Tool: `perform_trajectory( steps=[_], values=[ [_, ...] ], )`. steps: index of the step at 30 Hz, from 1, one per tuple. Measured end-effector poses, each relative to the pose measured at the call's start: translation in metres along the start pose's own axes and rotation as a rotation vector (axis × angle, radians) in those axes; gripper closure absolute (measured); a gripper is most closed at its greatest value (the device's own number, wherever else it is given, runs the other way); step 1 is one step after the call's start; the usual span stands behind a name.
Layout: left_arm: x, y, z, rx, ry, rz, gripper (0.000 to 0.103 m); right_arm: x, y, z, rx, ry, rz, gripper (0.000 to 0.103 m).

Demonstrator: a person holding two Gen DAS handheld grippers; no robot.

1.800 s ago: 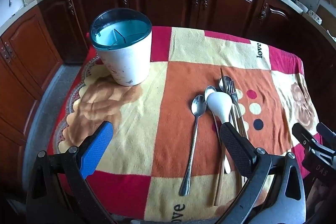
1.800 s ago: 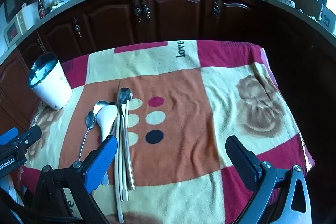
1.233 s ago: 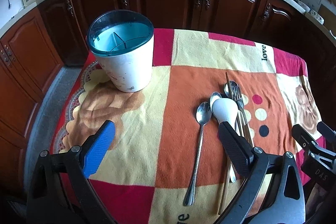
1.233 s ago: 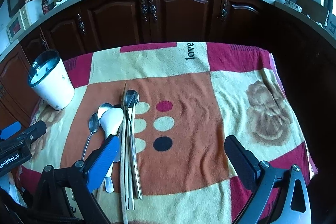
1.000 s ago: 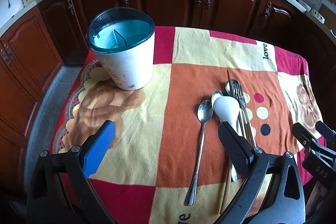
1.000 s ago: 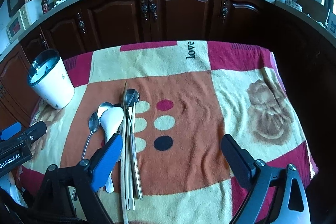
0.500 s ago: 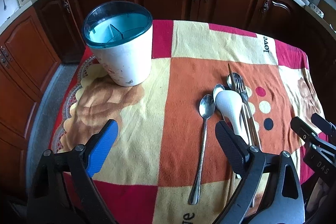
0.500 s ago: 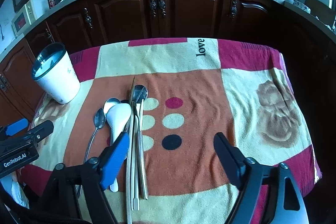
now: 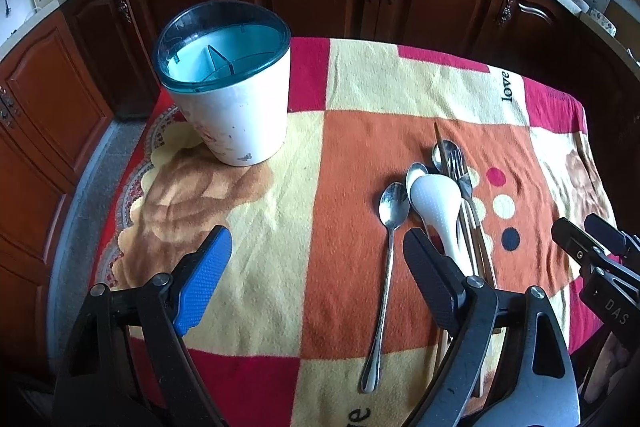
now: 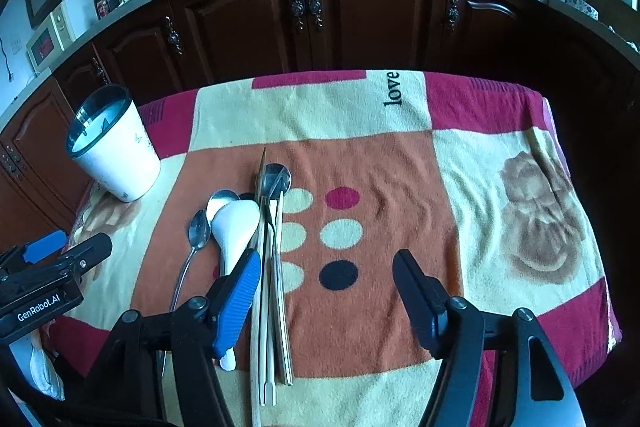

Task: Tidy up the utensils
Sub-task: 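Move both grippers toward the pile of utensils beside the white cup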

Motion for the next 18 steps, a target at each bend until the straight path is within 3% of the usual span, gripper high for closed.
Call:
perform_trajectory(
  steps=[18],
  values=[
    [-0.0012,0.0010,0.0027,-0.006,0.001,-0.004,0.015,0.0015,0.0024,0.0008,-0.003,0.006,-0.016,0.036]
  ],
)
Point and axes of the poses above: each gripper's, at about its wrist camera, not at the fingertips, and z roughly the way its jaws point, y to its left, x to its underside, the point moved 4 cm from there along z, roughly the way its jaws point, and after that the axes turned 9 degrees about x, right-handed, at the moved point
